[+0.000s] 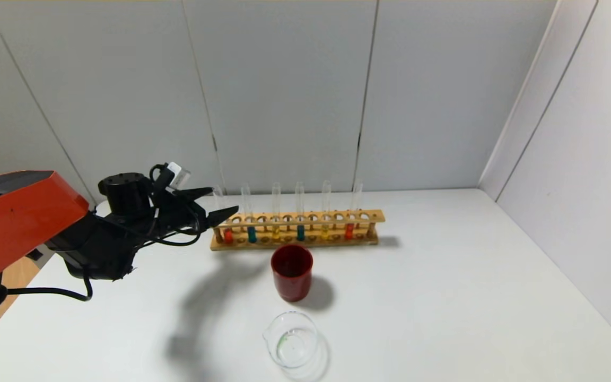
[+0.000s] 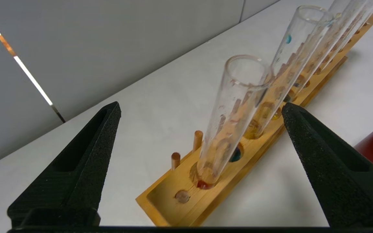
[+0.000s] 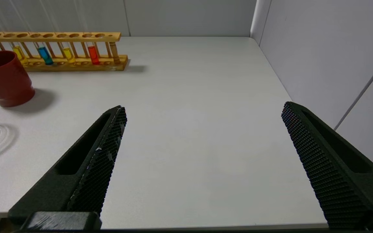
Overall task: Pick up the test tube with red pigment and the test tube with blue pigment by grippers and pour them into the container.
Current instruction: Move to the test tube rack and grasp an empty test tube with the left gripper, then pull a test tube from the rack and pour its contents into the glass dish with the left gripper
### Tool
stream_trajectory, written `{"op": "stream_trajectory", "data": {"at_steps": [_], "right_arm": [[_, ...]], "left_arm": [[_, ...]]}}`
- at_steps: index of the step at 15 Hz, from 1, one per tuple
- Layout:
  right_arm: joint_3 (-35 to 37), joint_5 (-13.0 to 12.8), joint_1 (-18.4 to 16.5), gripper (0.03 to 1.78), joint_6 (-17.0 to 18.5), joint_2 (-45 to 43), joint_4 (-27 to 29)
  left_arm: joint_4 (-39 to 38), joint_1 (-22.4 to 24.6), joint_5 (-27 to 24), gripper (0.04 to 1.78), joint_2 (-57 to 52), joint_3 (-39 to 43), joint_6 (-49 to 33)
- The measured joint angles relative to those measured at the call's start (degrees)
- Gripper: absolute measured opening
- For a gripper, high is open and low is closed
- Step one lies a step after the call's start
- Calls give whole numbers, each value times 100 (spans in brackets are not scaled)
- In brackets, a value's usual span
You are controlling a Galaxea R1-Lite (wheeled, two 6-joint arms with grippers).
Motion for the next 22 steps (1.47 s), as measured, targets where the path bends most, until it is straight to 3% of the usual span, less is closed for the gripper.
{"op": "stream_trajectory", "data": {"at_steps": [10, 13, 19, 22], "right_arm": [[0, 0, 0, 175, -2, 0, 0], [0, 0, 0, 175, -2, 0, 0], [0, 0, 0, 175, -2, 0, -2], [0, 0, 0, 175, 0, 0, -2]], "left_arm": [[-6, -2, 9, 169, 138, -111, -45], [-9, -13, 7, 141, 141, -135, -41], [20, -57, -2, 41, 149, -163, -39], [22, -74, -4, 32, 133, -146, -33]]}}
